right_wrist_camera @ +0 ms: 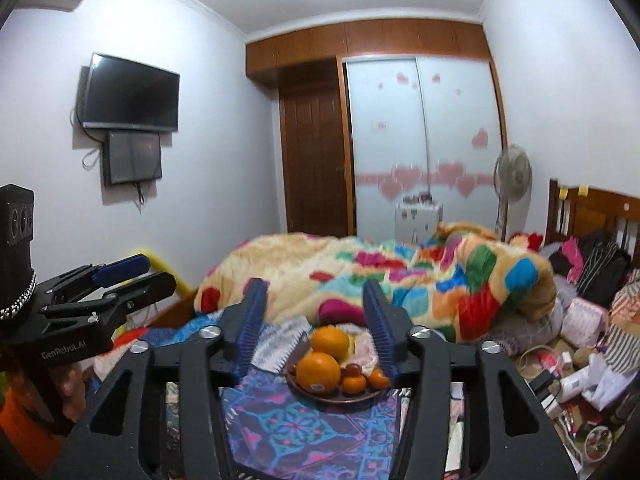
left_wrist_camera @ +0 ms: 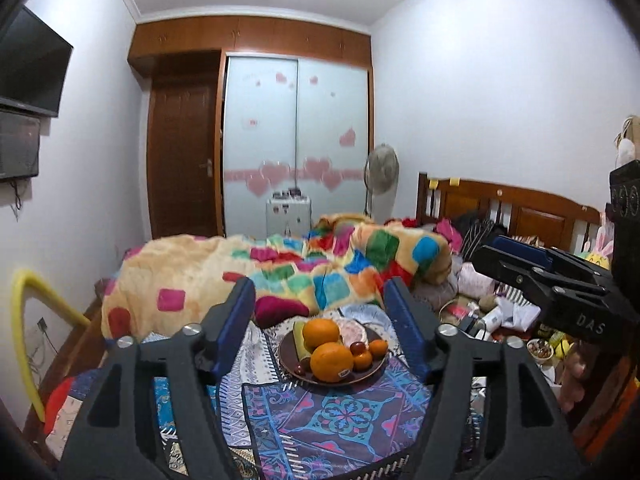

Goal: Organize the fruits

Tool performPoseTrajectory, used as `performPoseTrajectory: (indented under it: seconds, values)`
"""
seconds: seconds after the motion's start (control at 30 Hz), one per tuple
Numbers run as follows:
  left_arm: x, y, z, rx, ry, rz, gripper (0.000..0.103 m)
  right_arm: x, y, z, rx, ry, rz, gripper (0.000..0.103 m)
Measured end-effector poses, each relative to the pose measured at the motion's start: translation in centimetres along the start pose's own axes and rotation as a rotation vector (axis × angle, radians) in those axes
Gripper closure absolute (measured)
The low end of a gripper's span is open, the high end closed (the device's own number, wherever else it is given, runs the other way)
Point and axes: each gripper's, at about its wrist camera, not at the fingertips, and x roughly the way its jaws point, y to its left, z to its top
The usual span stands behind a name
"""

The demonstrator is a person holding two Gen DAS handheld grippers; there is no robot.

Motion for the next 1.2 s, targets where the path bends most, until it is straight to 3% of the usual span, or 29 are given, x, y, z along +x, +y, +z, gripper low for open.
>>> performPoseTrajectory:
  seconds: [0.07,0.13,0.33,0.47,1.2]
  values:
    - [-1.6,-0.3,0.1,0.006,-0.029,0.013,0.025,-0.9,0.5,0.1,-0.005,-0.025,-0.013,0.035]
    - [-2.8,-0.5,0.0,0.010,-0.055,0.031,0.011,-1.8,1.1,0.1,-0.012,-0.054,-0.032,0.026]
    - [-4.9,-1.1,-0.6,0.009,-0.088,0.044,0.003,-2.9,1.6,-0.2,0.000,-0.103,-0.076,0.000]
    - [-5.6,-1.2,-0.8,0.003,-0.096,0.051,0.001,-3.5,2.3,-0.6,-0.034,-0.116,-0.116,0.000]
    - [-5.5,-0.8,-1.5,-0.008,-0.075,0.062,0.000,-4.3,2.6,-1.7,-0.021,-0.093,-0.110,0.000]
